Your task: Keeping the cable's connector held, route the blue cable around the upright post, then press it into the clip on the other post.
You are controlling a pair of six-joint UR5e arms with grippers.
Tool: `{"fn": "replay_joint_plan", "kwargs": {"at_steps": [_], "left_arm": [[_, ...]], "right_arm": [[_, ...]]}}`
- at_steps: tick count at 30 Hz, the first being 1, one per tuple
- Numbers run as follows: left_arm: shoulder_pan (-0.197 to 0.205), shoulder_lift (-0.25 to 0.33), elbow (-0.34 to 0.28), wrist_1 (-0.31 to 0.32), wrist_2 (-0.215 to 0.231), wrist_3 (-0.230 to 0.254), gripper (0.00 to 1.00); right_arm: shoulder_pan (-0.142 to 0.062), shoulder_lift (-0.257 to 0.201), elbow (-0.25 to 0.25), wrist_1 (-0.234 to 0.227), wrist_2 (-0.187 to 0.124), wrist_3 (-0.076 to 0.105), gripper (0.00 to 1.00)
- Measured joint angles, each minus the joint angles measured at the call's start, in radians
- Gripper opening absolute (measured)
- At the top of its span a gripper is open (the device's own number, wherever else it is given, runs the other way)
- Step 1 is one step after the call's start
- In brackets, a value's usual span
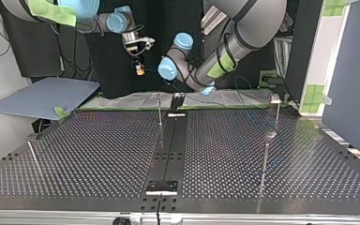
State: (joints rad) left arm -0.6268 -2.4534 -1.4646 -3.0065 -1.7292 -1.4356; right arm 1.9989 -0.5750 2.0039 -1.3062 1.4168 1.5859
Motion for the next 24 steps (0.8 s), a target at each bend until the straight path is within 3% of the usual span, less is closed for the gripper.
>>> {"fn": "replay_joint_plan", "kwargs": {"at_steps": [5,13,24], "left_arm": [[-0.033,0.000,0.000,0.034,-0.045,-0.042,0.00],[-0.045,-0.001,0.000,0.052,-0.101,-0.096,0.00],[-0.045,-0.001,0.000,0.072,-0.183,-0.102,0.00]], "right_arm": [[-0.030,-0.001,0.000,0.006,0.029,0.003,0.00],[-0.070,-0.001,-0.004,0.008,0.035,0.005,0.00],[-0.110,-0.001,-0.031,0.028,0.034,0.003,0.00]]}}
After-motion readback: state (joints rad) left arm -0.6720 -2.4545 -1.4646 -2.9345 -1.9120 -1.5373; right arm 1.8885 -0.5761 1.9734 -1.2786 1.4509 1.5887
